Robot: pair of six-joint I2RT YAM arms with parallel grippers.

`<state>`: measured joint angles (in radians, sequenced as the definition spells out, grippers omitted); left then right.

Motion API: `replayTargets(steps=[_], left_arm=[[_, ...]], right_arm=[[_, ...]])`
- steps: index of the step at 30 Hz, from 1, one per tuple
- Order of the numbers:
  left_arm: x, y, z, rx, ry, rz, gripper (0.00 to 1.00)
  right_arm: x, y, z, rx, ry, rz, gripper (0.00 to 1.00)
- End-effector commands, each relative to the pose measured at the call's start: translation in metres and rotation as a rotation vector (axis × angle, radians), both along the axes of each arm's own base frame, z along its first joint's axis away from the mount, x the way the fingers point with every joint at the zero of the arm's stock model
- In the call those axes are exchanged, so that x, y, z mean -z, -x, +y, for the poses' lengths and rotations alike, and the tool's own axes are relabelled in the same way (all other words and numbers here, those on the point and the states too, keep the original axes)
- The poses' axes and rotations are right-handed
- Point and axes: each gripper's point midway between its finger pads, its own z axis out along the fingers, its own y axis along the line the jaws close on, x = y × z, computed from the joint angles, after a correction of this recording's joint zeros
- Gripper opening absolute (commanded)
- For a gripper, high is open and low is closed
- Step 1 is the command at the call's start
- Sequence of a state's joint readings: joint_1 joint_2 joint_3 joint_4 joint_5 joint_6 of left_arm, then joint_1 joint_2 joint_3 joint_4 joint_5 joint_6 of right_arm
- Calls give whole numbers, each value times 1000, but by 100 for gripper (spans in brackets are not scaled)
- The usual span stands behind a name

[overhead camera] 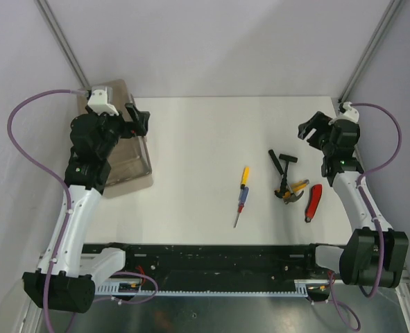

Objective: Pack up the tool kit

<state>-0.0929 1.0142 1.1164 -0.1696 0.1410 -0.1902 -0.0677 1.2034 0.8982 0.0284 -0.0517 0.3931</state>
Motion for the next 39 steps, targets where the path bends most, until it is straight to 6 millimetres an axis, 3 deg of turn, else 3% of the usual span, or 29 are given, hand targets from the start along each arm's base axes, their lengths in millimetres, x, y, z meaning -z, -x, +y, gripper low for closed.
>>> replayTargets(steps=[1, 5, 7, 13, 22, 27, 29, 33, 39], left_arm=[[-9, 1, 7, -28, -29, -44, 100], [12, -5, 19, -84, -72, -5, 99], [22, -9, 42, -207, -85, 29, 99], [39, -6, 129, -563, 17, 152, 99], [80, -6, 209, -792, 239, 303, 99], [102, -31, 226, -766, 289, 375, 99], [113, -45, 225, -702, 331, 402, 99], [116, -67, 217, -564, 341, 388, 99], [133, -83, 213, -471, 312, 420, 99]], right_arm=[[-17, -7, 11, -47, -29, -30, 80], [-12, -9, 17, -35, 1, -8, 95], [-6, -9, 22, -53, 11, 25, 97], [3, -13, 77, -251, -24, 39, 97], [8, -11, 125, -374, -14, 41, 95], [26, 0, 132, -398, -9, 119, 94], [32, 5, 137, -430, -9, 143, 93], [39, 13, 143, -452, -4, 177, 93], [52, 16, 141, -428, -1, 229, 92]])
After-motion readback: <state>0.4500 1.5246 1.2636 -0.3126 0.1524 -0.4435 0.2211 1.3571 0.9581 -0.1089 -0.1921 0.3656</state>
